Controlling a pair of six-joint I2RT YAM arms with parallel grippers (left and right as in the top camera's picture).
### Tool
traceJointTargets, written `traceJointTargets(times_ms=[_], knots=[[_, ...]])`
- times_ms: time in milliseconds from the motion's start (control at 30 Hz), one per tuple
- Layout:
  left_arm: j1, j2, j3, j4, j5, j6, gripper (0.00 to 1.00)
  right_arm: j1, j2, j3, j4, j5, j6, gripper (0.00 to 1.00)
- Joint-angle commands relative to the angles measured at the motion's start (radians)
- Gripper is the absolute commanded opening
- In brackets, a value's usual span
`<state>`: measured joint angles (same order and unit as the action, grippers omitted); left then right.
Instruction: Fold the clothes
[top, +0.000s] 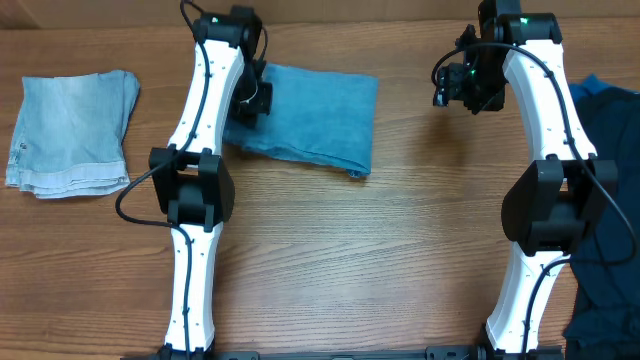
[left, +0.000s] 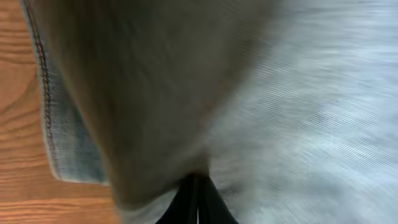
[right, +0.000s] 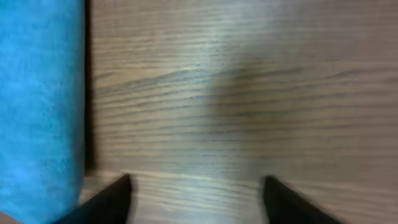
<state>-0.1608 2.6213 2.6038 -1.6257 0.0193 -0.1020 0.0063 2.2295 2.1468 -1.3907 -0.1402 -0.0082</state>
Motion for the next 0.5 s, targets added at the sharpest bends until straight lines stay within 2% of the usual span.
traceJointTargets(times_ms=[0,33,100,200,333,467], knots=[[0.02,0.101,0.001,0.003,-0.082,-0.011,0.04,0.006,-0.04,0.014,-0.026,-0.081,-0.11,0.27],[0.024,0.106,0.001,0.013,-0.079,-0.019,0.04,0.02,-0.04,0.014,-0.045,-0.169,-0.201,0.04],[0.026,0.101,0.002,0.037,-0.07,-0.037,0.04,0.054,-0.04,0.014,-0.091,-0.283,-0.36,0.04],[0.018,0.1,0.002,0.054,-0.07,-0.037,0.05,0.138,-0.04,0.014,-0.138,-0.322,-0.496,0.04],[0.016,0.099,0.011,0.071,-0.071,-0.033,0.04,0.274,-0.039,-0.047,-0.087,-0.227,-0.516,0.04],[0.016,0.098,0.15,0.026,-0.016,-0.034,0.04,0.339,-0.039,-0.177,0.03,-0.227,-0.51,0.04]])
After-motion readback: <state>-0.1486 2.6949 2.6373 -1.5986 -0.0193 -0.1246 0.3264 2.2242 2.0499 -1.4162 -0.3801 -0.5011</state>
